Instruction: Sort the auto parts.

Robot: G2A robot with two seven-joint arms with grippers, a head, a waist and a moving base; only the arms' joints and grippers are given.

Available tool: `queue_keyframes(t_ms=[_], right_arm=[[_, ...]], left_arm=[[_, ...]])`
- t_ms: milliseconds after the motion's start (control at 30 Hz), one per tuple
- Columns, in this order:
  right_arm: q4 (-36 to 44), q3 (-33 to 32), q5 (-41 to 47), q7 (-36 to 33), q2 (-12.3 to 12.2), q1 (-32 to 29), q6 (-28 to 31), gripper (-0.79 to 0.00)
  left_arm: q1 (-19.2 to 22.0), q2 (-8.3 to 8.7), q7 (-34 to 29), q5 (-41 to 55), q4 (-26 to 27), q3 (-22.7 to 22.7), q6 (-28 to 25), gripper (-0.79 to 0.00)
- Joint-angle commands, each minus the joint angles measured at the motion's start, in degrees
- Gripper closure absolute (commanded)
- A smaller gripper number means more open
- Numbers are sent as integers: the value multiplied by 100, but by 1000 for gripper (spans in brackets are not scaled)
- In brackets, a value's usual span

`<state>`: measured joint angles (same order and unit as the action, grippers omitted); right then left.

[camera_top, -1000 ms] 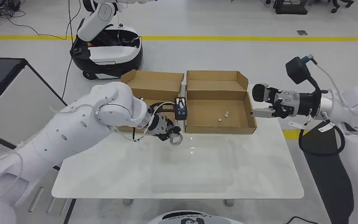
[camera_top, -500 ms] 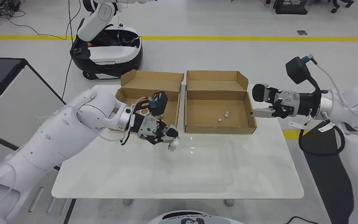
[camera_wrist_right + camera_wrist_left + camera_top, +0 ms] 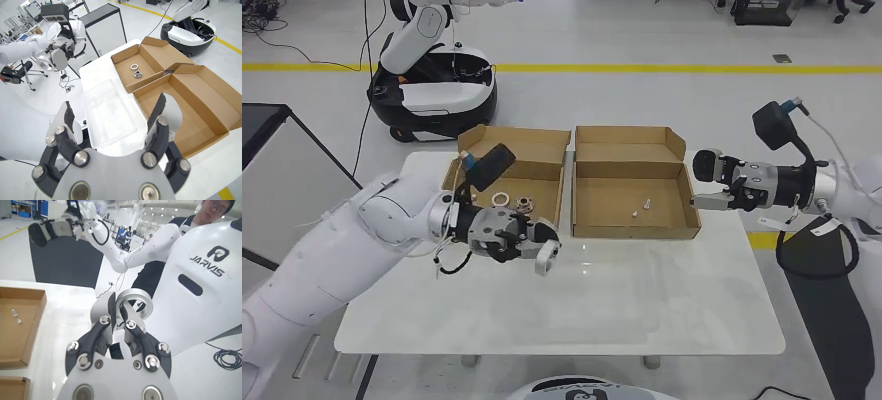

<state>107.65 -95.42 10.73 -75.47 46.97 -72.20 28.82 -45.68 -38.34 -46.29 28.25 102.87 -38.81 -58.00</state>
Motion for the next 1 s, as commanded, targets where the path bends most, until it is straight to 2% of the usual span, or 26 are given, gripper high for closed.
queue_keyframes(t_ms=[0, 233, 367, 967], right_arm=[[0, 0, 0, 0, 0, 0, 0, -785], [0, 0, 0, 0, 0, 0, 0, -785], [0, 0, 0, 0, 0, 0, 0, -785], [0, 0, 0, 0, 0, 0, 0, -785]], left_arm=[[-168, 42, 0, 241, 103, -185, 0, 0], [-832, 115, -1, 973, 567, -838, 0, 0], [-1134, 100, -2, 1158, 1099, -1116, 0, 0], [-1134, 100, -2, 1158, 1099, -1116, 0, 0]])
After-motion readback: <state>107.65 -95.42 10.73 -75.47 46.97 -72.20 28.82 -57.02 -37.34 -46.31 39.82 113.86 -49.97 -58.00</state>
